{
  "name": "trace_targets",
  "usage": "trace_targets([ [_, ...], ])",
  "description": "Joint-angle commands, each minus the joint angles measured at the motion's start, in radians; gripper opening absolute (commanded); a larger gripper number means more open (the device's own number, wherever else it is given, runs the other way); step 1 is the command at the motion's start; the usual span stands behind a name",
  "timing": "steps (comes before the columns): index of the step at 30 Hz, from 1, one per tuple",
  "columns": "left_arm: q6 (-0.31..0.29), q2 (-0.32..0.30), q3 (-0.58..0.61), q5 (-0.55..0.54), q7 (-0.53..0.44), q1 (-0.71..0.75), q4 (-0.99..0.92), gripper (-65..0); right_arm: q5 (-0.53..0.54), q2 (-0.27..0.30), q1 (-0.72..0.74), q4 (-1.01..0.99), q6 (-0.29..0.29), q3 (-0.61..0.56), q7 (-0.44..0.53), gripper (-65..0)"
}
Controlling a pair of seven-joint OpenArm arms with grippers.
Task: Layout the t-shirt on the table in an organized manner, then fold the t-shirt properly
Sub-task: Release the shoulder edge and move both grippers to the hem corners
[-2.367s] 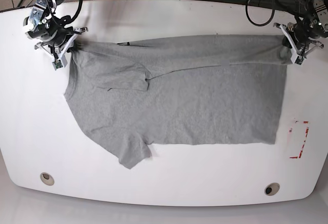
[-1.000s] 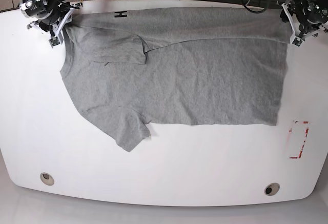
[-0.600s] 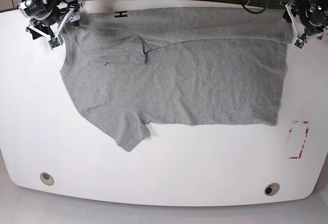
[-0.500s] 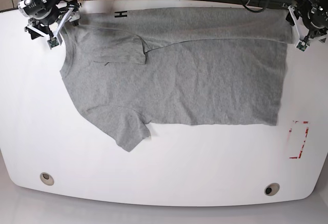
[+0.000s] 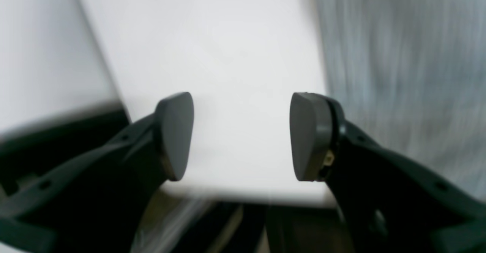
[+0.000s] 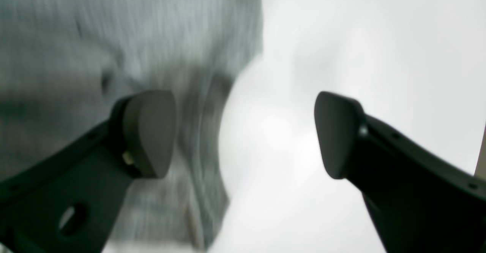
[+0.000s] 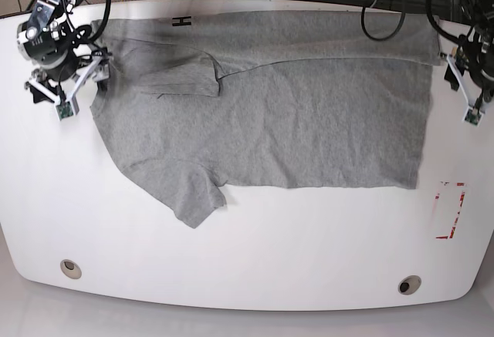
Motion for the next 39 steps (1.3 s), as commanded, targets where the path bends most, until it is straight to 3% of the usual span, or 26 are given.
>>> trace_targets([
  [1, 0.000, -0.016, -0.005, -0.002, -0.015, -0.079, 0.001, -27.2, -0.029, 0.016, 0.064, -0.024, -0.002, -0.030, -0.003, -10.9],
  [8, 0.000, -0.014, 0.015, -0.001, -0.015, -0.288, -0.069, -27.2, -0.132, 0.011, 0.265, -0.170, -0.002, -0.125, -0.012, -10.9],
  [17, 0.000, -0.014, 0.083, -0.002, -0.073, -0.494, -0.300, -27.2, -0.144, 0.008, 0.497, -0.429, -0.002, -0.168, -0.006, -11.1],
  [28, 0.000, -0.016, 0.147, -0.002, -0.288, -0.582, -0.579, -27.2, -0.144, 0.034, 0.702, -0.793, -0.002, -0.172, 0.140, -11.1],
  [39, 0.000, -0.020, 0.173, -0.002, -0.385, -0.589, -0.722, -27.2, -0.135, 0.047, 0.761, -1.015, -0.002, -0.168, 0.281, -11.1],
])
